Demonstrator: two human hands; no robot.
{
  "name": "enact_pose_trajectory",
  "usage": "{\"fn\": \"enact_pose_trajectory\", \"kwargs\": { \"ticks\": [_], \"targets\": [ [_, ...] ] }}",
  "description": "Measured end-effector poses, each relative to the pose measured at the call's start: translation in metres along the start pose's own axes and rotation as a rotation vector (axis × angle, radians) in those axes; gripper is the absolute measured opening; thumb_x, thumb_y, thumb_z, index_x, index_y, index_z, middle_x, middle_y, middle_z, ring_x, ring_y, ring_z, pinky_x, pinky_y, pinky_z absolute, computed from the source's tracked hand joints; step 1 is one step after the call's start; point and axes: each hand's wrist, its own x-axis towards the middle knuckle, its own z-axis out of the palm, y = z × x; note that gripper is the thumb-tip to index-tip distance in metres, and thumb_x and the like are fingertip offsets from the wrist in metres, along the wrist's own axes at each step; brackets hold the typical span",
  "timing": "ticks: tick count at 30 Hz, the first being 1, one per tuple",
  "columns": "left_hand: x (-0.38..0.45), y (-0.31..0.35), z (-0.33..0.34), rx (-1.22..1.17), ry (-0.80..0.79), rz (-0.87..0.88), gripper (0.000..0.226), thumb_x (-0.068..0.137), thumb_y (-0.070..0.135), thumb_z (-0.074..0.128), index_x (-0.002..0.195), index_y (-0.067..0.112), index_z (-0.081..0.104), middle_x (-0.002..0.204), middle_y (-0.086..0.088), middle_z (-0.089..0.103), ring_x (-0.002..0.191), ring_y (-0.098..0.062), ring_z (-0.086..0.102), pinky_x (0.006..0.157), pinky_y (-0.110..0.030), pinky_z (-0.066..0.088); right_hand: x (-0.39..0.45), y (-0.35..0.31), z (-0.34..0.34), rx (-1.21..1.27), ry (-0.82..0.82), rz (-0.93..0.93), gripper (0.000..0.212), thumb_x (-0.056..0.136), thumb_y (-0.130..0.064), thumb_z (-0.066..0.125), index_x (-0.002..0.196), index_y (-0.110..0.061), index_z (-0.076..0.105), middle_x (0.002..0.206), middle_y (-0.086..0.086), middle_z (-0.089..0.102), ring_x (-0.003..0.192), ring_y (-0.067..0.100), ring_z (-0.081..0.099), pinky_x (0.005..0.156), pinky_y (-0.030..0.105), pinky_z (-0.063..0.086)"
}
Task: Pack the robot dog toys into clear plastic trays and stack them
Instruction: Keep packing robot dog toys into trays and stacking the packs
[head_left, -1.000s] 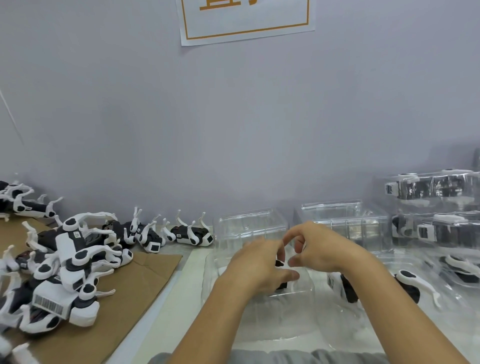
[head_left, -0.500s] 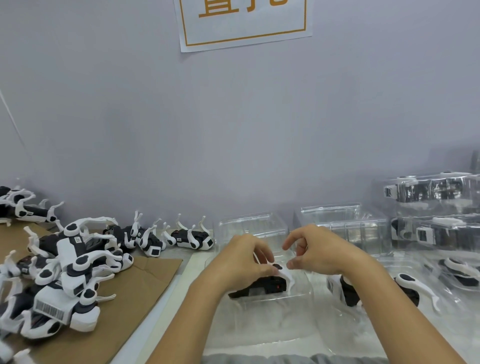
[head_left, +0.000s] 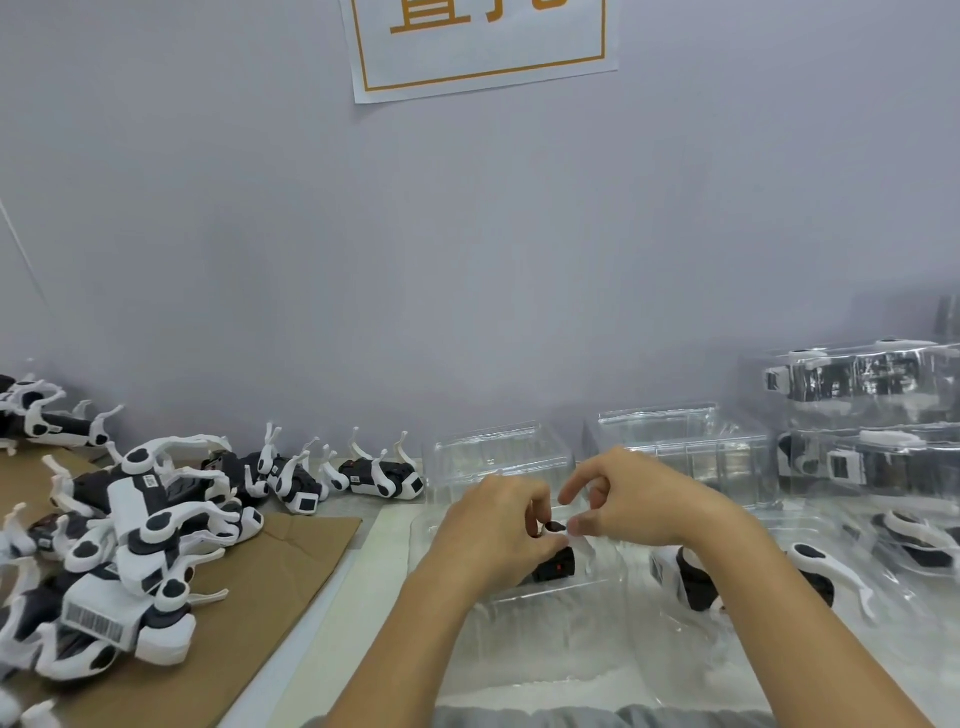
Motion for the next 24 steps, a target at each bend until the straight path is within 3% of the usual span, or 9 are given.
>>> {"fn": "enact_pose_trajectory", "kwargs": {
  "ticks": [5, 11, 15, 17, 21, 24],
  "targets": [
    [-0.001, -0.003, 0.001, -0.022, -0.007, 0.035, 0.025, 0.087, 0.043, 0.073, 0.079, 0.032, 0.052, 0.084, 0.011, 0.064, 0.084, -0.012, 0.057, 0.076, -0.035, 0.053, -0.004, -0.006, -0.001, -0.087, -0.086, 0.033, 0.038, 0.077, -0.031, 0.084, 0.109, -0.039, 0.064, 0.089, -0.015, 0.051, 0.088, 0.006, 0.055, 0.073, 0.022, 0.043],
    [0.001, -0.013, -0.01, -0.189, -0.097, -0.011, 0.015, 0.083, 0.032, 0.078, 0.079, 0.029, 0.064, 0.079, 0.01, 0.067, 0.075, -0.007, 0.062, 0.077, -0.031, 0.055, -0.002, -0.014, 0.004, -0.177, -0.091, 0.068, 0.039, 0.081, -0.028, 0.081, 0.116, -0.036, 0.065, 0.1, -0.012, 0.051, 0.086, 0.006, 0.052, 0.065, 0.02, 0.04],
    [0.001, -0.028, -0.025, -0.238, 0.069, -0.051, 0.013, 0.092, 0.026, 0.068, 0.079, 0.028, 0.068, 0.082, 0.008, 0.071, 0.078, -0.005, 0.065, 0.075, -0.023, 0.054, -0.005, -0.014, 0.001, -0.156, -0.102, 0.047, 0.033, 0.083, -0.033, 0.078, 0.113, -0.038, 0.066, 0.097, -0.016, 0.05, 0.088, 0.004, 0.053, 0.071, 0.021, 0.041],
    [0.0, -0.04, -0.031, -0.211, 0.159, -0.109, 0.013, 0.093, 0.024, 0.066, 0.081, 0.023, 0.069, 0.081, 0.009, 0.07, 0.076, -0.004, 0.063, 0.073, -0.02, 0.051, -0.004, -0.016, 0.002, -0.16, -0.076, 0.012, 0.028, 0.086, -0.042, 0.072, 0.113, -0.038, 0.065, 0.101, -0.015, 0.051, 0.096, 0.007, 0.053, 0.082, 0.025, 0.042],
    [-0.005, -0.065, -0.035, -0.158, 0.097, -0.223, 0.014, 0.094, 0.026, 0.066, 0.079, 0.026, 0.066, 0.083, 0.009, 0.069, 0.08, -0.005, 0.064, 0.071, -0.018, 0.047, 0.003, -0.027, 0.021, -0.129, 0.073, -0.144, 0.03, 0.089, -0.048, 0.067, 0.117, -0.037, 0.063, 0.111, -0.012, 0.046, 0.11, 0.008, 0.048, 0.097, 0.028, 0.04],
    [-0.009, -0.078, -0.029, -0.301, 0.077, -0.276, 0.011, 0.092, 0.026, 0.068, 0.084, 0.02, 0.068, 0.085, 0.003, 0.072, 0.08, -0.014, 0.068, 0.075, -0.027, 0.053, 0.006, -0.044, 0.048, -0.02, 0.11, -0.312, 0.023, 0.088, -0.045, 0.068, 0.11, -0.038, 0.066, 0.109, -0.013, 0.051, 0.107, 0.002, 0.047, 0.095, 0.025, 0.04]
  ]
}}
